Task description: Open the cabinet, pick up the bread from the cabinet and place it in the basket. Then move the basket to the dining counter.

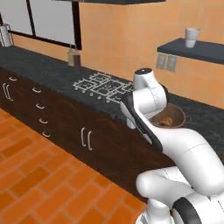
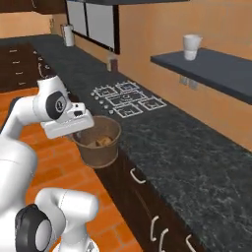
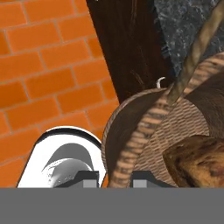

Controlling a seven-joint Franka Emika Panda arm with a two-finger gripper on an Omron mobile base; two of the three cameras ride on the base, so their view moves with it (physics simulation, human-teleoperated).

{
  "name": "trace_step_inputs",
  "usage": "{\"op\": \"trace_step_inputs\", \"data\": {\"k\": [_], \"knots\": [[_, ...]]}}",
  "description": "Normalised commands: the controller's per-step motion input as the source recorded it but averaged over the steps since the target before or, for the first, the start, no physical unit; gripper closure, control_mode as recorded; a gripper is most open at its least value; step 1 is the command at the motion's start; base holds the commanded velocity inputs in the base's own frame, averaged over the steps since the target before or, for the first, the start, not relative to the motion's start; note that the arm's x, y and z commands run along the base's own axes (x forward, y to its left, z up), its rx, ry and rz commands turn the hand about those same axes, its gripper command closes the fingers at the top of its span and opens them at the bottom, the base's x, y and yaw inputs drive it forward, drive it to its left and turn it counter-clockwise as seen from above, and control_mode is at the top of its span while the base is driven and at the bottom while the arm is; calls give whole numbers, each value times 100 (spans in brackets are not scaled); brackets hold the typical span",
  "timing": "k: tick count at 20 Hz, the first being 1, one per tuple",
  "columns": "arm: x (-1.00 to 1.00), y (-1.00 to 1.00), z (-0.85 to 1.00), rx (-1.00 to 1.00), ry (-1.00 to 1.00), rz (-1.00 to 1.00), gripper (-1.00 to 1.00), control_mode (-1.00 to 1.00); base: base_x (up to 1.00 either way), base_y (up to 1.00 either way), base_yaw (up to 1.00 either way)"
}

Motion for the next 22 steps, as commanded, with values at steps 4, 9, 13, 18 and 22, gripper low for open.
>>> {"op": "trace_step_inputs", "data": {"k": [4, 9, 13, 18, 22], "knots": [[0, 0, 0, 0, 0, 0, 100, 100, 0, 48, 97], [0, 0, 0, 0, 0, 0, 100, 100, 8, 21, 95], [0, 0, 0, 0, 0, 0, 100, 100, 0, 44, 79], [0, 0, 0, 0, 0, 0, 100, 100, -2, 55, 66], [0, 0, 0, 0, 0, 0, 100, 100, -47, 74, -17]]}}
